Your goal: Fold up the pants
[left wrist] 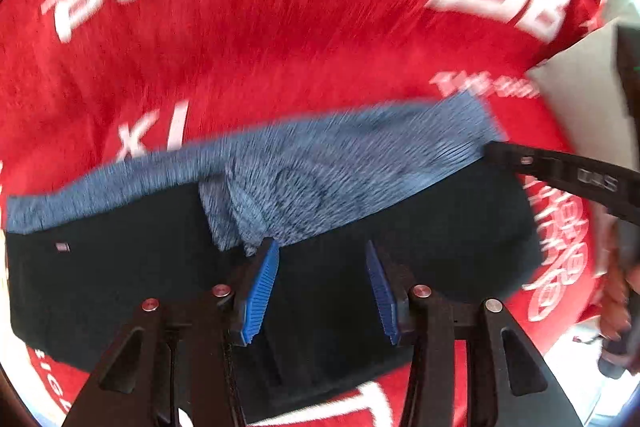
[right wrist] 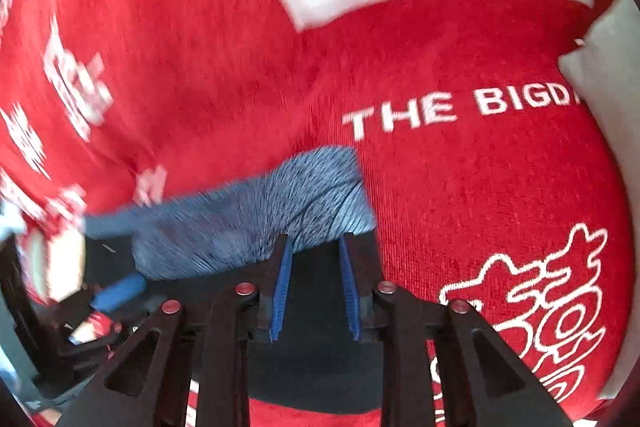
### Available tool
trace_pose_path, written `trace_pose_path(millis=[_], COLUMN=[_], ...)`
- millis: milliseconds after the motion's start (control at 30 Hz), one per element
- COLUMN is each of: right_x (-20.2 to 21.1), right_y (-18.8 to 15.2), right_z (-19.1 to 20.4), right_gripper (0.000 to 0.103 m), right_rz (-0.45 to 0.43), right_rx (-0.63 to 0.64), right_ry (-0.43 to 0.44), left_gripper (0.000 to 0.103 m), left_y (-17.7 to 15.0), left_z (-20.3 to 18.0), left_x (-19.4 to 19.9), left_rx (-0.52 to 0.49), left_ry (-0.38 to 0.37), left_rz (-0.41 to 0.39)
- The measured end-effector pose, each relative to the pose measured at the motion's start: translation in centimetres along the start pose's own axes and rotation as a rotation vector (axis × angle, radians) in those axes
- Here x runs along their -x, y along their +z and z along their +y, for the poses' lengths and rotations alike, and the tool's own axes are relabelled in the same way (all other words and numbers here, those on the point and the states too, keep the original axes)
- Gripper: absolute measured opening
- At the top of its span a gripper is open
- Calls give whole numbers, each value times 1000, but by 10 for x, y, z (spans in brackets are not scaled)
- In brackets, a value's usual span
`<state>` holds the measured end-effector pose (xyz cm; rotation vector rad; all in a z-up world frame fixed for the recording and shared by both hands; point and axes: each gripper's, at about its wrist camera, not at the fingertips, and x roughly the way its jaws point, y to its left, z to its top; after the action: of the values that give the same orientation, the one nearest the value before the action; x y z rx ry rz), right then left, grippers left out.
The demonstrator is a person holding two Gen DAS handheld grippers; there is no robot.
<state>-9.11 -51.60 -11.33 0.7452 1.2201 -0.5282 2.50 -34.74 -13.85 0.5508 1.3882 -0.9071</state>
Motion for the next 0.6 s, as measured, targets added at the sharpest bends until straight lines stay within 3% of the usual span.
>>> trace_pose_path(millis=[167,200,233,267,367,433,500,600], right_x=[-19,-18,-17,-15,-8,-3,3,10], right_y=[-11,-11,-12,-16,-24,-28,-35,-47], right_z=[23,25,28,32,43,49,55,62], right_gripper=[27,27,27,27,30,48,55,59], right_rz=[-5,-4,-2,5,22,32,37,52], right_rx=[94,98,104,117,152,167,185,211], right_ry=[-104,-112,-118,-128,-149,-157,-164,-178], left_gripper=[49,55,78,90,90,90,90,90], left_y=[-13,-13,-14,-15,-21,-26,-32,-40], left_z=[-8,-7,-5,-2,7,10,11,14], left_x=[1,3,5,9,21,28,36,46], left_rx=[-53,-40,-21,3,47,64,78,100], left_ry=[49,43,41,46,49,67,76,92], left_rz=[-28,-20,-11,-10,-29,-22,-19,-14])
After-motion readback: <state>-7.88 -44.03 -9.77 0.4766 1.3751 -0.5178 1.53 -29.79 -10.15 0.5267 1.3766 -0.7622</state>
